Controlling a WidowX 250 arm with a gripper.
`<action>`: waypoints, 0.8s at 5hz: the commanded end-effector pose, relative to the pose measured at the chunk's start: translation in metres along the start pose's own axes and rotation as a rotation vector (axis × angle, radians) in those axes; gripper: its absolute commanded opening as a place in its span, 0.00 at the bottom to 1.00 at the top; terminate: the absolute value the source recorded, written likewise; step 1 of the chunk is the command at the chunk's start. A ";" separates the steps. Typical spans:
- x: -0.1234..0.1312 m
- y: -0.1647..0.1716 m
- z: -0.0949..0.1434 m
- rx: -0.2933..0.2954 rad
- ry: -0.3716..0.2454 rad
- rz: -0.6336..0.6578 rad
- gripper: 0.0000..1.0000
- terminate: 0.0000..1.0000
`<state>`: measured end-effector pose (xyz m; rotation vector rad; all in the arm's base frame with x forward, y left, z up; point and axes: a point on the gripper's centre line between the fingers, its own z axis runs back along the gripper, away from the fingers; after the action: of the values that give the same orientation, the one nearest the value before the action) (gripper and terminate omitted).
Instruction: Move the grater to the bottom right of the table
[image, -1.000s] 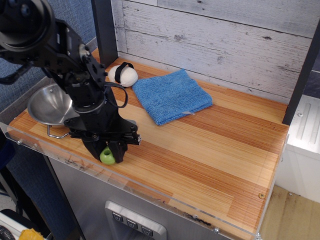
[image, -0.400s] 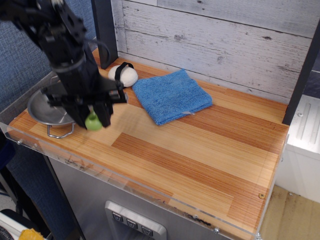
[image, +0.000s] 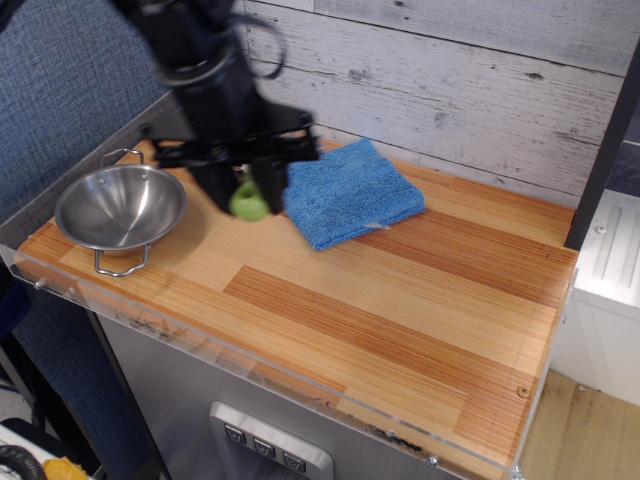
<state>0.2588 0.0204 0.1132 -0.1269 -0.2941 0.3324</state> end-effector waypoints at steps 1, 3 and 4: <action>0.004 -0.062 0.002 -0.089 0.015 -0.107 0.00 0.00; -0.017 -0.074 -0.039 -0.097 0.109 -0.139 0.00 0.00; -0.024 -0.081 -0.053 -0.103 0.129 -0.140 0.00 0.00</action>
<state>0.2799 -0.0694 0.0598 -0.2233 -0.1627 0.1792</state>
